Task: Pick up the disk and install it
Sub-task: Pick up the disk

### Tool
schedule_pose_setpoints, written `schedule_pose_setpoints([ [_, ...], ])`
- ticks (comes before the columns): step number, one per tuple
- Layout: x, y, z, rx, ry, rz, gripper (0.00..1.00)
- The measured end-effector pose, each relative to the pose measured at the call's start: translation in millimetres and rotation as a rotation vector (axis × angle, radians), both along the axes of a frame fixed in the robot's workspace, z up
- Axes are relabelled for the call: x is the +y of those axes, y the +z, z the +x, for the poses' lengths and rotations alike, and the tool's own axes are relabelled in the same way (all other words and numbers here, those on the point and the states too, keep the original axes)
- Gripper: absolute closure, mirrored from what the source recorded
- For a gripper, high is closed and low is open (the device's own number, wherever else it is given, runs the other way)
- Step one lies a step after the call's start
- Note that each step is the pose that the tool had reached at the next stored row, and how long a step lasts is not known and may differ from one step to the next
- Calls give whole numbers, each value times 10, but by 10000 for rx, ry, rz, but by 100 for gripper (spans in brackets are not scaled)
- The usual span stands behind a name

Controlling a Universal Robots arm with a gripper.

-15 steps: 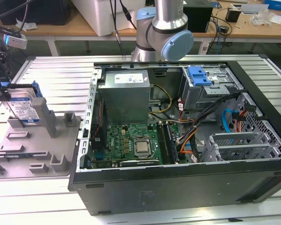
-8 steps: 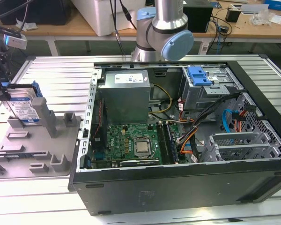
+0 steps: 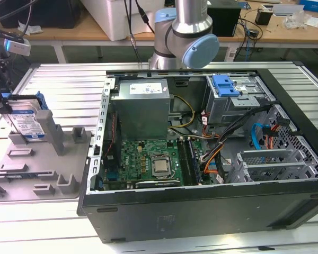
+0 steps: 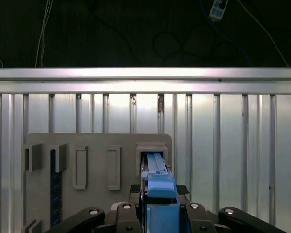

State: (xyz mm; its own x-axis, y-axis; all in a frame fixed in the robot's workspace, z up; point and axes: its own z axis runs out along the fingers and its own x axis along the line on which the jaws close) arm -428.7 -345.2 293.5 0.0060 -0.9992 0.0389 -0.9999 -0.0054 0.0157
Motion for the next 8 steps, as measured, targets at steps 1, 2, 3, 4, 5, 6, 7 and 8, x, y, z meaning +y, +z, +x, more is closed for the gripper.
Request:
schedule_pose_setpoints([
  [1,0,0,0,0,0,0,63],
  [2,0,0,0,0,0,0,63],
  [3,0,0,0,0,0,0,63],
  [4,0,0,0,0,0,0,63],
  [5,0,0,0,0,0,0,63],
  [6,0,-1,0,0,0,0,63],
  [7,0,-1,0,0,0,0,63],
  [8,0,-1,0,0,0,0,63],
])
